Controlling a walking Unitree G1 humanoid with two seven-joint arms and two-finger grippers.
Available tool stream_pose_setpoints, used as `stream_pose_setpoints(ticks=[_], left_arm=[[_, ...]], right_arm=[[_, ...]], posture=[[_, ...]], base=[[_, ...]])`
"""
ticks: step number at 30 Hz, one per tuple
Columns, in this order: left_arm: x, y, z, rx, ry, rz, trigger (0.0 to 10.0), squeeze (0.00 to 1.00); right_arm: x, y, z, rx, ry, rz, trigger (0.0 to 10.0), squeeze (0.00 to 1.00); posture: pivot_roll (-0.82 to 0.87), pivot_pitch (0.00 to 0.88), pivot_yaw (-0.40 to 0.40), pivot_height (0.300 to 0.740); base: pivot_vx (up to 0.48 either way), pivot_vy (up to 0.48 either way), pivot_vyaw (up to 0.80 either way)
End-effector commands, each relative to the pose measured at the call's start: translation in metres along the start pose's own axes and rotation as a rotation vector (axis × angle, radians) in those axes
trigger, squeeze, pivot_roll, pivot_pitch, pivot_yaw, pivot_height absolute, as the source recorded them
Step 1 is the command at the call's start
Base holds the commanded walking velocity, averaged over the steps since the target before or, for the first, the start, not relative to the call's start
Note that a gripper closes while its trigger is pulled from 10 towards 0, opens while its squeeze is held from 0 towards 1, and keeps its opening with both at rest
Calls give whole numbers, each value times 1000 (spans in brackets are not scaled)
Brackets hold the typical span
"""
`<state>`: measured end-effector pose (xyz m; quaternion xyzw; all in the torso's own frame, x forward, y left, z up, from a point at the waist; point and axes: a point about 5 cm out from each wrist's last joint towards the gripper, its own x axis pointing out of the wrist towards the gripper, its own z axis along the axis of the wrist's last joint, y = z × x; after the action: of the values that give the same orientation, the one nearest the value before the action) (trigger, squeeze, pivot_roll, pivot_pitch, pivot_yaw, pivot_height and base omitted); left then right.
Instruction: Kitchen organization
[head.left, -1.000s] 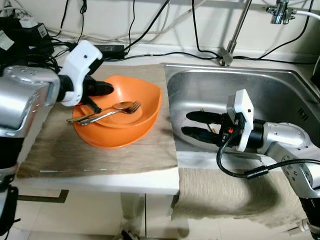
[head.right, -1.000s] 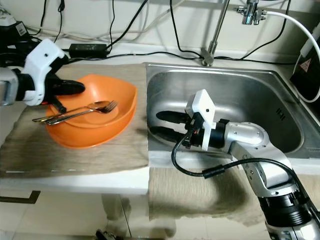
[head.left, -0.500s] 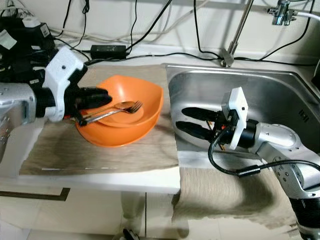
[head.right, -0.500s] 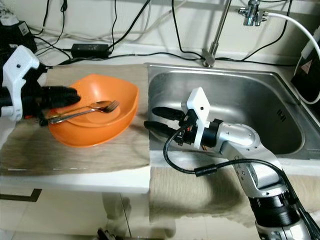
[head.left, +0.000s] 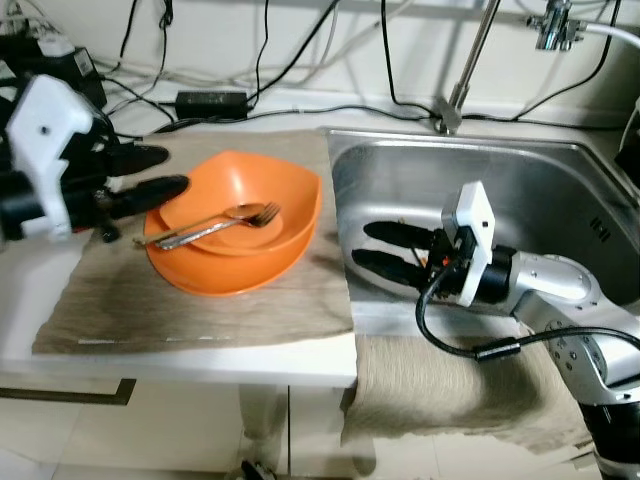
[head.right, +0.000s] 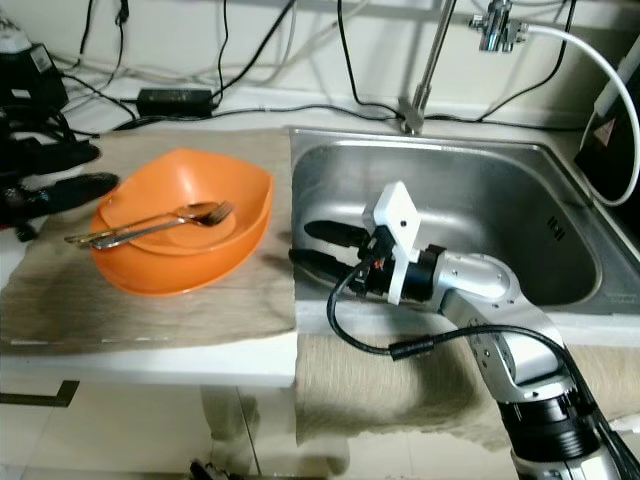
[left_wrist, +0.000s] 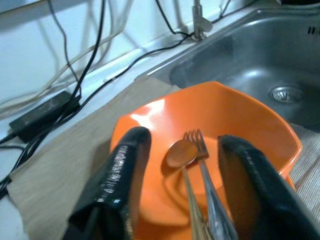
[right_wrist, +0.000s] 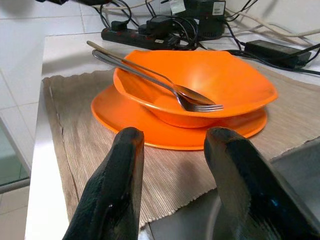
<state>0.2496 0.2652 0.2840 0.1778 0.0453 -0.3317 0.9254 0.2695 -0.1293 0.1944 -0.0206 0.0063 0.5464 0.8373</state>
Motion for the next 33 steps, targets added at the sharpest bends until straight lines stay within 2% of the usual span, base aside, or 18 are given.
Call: stream_pose_setpoints(ticks=[1,6,11,16,21,31,33], left_arm=[[-13,3,-11,3,-45,49,10000,0],[-14,-5,-26,-4,20,35,10000,0],[-14,-8,-30,4,18,8,10000,0],[-9,-7,-38,29,40,26,10000,0],[-5,-12,-42,-34,39,-22,10000,0],[-2,-15,-45,-50,55,-32,10000,0],[-1,-17,-46,-84,53,-56,10000,0]], right_arm=[[8,14,5,34,-79,37,10000,0],[13,25,7,32,-121,88,10000,0],[13,24,7,32,-120,81,10000,0],[12,23,8,29,-116,75,10000,0],[12,23,8,28,-111,75,10000,0],[11,26,7,28,-88,113,10000,0],[10,28,5,28,-75,131,10000,0]], posture=[[17,0,-50,740],[15,0,-53,740],[13,0,-52,740],[11,0,-52,740],[10,0,-50,740],[9,0,-52,740],[9,0,-54,740]], base=[[0,0,0],[0,0,0],[0,0,0],[0,0,0],[0,0,0],[0,0,0],[0,0,0]])
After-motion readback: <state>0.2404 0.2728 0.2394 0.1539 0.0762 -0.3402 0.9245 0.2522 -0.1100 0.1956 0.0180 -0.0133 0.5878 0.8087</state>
